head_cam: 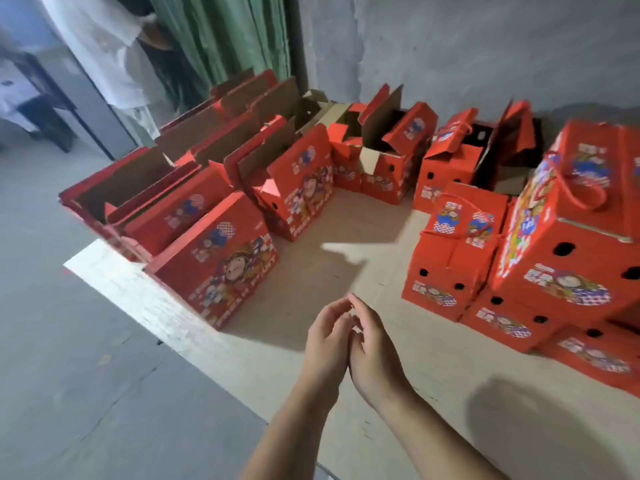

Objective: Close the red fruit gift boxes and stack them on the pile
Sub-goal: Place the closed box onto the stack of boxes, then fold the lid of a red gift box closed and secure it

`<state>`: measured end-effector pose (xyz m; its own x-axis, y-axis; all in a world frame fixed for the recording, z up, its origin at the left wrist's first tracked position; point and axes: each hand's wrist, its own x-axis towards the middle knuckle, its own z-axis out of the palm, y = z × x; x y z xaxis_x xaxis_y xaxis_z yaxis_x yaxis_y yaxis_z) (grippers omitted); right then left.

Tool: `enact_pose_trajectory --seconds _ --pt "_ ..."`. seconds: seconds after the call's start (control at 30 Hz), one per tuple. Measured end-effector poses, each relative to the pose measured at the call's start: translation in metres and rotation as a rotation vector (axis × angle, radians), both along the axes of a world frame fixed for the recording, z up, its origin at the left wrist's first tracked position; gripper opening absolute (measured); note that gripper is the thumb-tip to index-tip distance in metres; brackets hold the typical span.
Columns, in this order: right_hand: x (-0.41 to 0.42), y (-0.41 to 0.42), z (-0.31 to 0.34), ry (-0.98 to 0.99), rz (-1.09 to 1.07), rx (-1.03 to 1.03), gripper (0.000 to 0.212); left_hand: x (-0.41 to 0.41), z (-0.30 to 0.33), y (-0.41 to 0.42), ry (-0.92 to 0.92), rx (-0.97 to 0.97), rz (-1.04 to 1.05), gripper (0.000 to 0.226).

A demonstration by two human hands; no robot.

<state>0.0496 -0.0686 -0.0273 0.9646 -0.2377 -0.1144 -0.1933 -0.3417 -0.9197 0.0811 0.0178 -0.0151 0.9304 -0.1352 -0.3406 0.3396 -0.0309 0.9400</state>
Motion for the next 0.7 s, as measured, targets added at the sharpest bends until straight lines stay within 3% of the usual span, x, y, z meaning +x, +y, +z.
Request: enact_pose_trajectory --seconds 0.23,0.43,0.53,0.63,0.7 --pt "0.056 0.107 0.009 -0.061 0.274 -0.005 0.056 0.04 0.006 0.119 -0.212 0.192 0.193 0.026" --pt "0.142 0.188 0.0 -0.082 0.264 -0.125 0.067 0.138 -0.005 0.216 -0.612 0.793 0.098 0.041" --pt "0.179 0.226 -0.01 -0.025 0.235 -0.041 0.08 0.185 -0.018 0.262 -0.502 0.974 0.112 0.06" --pt "0.204 0.251 -0.021 0.042 0.211 -0.014 0.087 0.222 -0.036 0.297 -0.344 1.064 -0.053 0.067" --pt "0.213 0.261 -0.029 0.123 0.177 0.024 0.094 0.234 -0.046 0.309 -0.347 1.129 -0.179 0.071"
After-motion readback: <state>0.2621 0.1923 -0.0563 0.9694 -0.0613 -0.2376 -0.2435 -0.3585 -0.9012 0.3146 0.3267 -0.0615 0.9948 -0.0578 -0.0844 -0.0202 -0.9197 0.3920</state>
